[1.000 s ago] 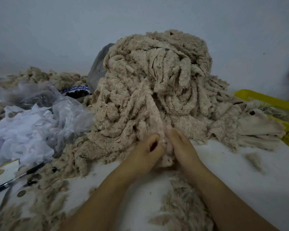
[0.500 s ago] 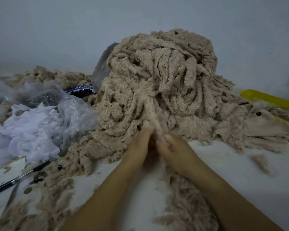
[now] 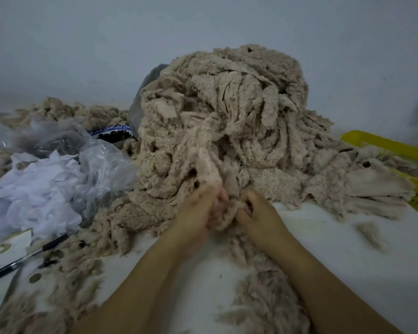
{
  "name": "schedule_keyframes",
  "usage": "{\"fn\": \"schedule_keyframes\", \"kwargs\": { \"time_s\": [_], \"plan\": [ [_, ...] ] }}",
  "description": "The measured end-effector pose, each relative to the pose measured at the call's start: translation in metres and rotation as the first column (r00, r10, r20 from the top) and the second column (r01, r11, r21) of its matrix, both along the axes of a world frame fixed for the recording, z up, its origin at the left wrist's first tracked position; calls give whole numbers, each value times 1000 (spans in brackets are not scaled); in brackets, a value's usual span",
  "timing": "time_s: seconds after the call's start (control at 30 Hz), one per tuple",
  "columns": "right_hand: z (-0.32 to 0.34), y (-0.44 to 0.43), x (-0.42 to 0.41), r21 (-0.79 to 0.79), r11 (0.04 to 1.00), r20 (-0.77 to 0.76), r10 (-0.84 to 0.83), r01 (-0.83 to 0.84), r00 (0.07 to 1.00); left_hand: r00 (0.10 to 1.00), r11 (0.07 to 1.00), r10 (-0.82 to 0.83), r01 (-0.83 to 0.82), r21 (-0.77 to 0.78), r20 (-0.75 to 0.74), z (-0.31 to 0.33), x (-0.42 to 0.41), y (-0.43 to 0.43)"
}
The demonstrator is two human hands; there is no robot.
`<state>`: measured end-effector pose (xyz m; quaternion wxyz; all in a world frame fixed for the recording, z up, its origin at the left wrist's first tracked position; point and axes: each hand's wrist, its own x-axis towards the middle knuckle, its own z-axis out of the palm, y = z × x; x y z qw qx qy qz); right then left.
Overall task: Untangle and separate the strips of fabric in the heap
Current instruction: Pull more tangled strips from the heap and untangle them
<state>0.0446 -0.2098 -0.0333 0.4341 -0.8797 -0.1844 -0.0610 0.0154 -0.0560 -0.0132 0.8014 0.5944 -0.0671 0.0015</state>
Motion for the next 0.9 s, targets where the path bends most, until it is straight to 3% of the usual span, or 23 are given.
{"fn": "schedule_keyframes", "kwargs": {
  "time_s": [0.13,0.2,0.3,0.43,0.5,0.63,0.9],
  "plan": [
    [12,-2,-3,308,950,-33,-50,58,998,994,968,-113,108,228,8,-6,-13,-10],
    [16,2,-7,344,939,36,-36,21,999,998,960,-65,62,273,2,-6,-15,-15],
    [11,12,-15,230,972,139,9,-41,990,998,997,52,-50,61,-32,-7,-13,-21],
    [7,17,-18,205,977,40,52,-59,998,990,983,87,-103,-153,-110,-7,-8,-19],
    [8,18,-18,108,993,33,37,-41,999,989,966,77,-105,-237,-124,-6,-5,-15],
    [4,23,-15,2,1000,173,14,-15,985,992,966,75,-99,-238,-106,-8,-1,-13],
    [7,15,-13,199,980,83,2,-19,997,969,936,33,-115,-332,-243,-10,6,-8]
  ]
}}
